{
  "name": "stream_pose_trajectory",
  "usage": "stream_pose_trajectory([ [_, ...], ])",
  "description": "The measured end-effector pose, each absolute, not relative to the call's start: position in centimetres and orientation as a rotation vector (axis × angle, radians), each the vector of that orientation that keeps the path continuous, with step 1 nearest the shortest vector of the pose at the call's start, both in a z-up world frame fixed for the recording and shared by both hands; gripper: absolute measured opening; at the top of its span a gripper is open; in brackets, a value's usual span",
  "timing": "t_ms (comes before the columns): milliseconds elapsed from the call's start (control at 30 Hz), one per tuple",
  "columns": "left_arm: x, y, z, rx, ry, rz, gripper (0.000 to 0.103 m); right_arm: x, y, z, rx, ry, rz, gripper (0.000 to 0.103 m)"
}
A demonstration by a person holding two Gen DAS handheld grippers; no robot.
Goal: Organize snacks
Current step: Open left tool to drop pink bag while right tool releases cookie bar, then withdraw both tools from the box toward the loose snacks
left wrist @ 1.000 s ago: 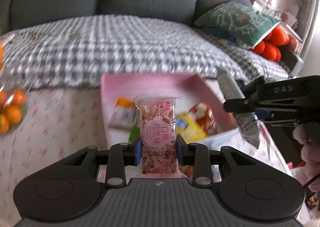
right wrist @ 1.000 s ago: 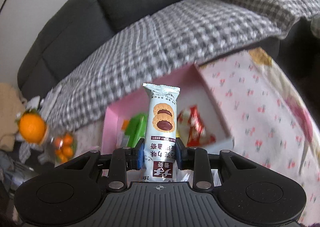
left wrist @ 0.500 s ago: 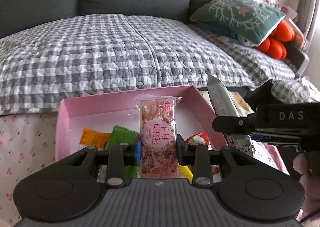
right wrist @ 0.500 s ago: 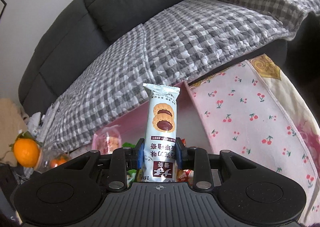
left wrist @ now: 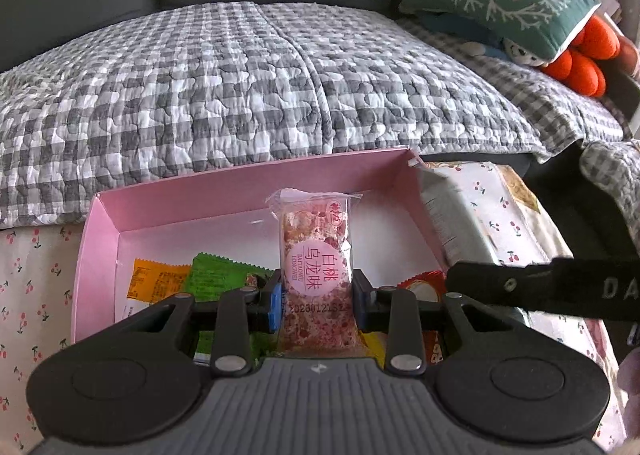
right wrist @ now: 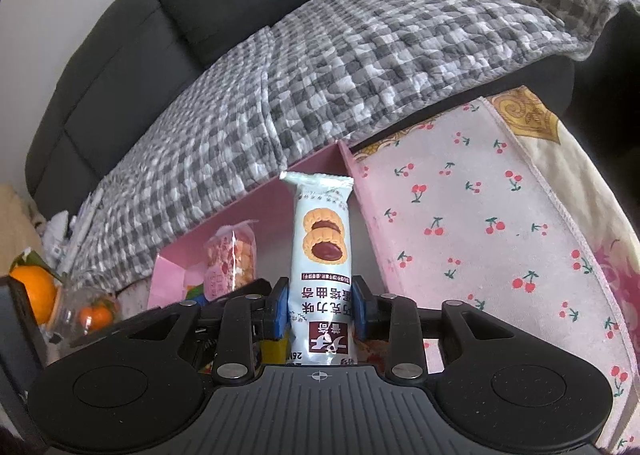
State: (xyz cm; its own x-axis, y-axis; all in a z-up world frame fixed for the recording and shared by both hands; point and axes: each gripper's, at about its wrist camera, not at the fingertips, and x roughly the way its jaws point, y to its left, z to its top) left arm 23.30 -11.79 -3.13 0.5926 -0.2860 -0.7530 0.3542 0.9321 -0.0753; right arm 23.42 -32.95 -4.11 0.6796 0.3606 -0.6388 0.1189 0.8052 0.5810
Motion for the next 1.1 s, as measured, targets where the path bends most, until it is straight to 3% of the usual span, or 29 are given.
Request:
stream_pose_trajectory([
  [200, 22.6, -12.3, -2.8, 0.110, 0.836, -0.365, 0.041, 23.0, -33.6, -3.7, 0.680, 0.810, 0.174, 0.034],
  [600, 20.9, -11.8, -1.6, 0.134, 0.820, -0.370, 0.057, 21.6, -33.7, -2.1, 0.660, 0.798, 0.162, 0.055],
  [667, 20.3, -11.3, -1.1, 0.138, 0.807, -0.365, 0.065, 21.2, -33.5, -1.7, 0.644, 0.796, 0.162, 0.062],
  [767, 19.5, -10.4, -0.2, 0.140, 0.794, -0.360, 0.066, 20.5, -32.8, -1.0, 0.608, 0.795, 0.161, 0.069],
  [1100, 15.9, -7.2, 1.4, 0.117, 0.768, -0.340, 0.087, 17.5, -29.8, 1.9, 0.478, 0.811, 0.147, 0.080],
])
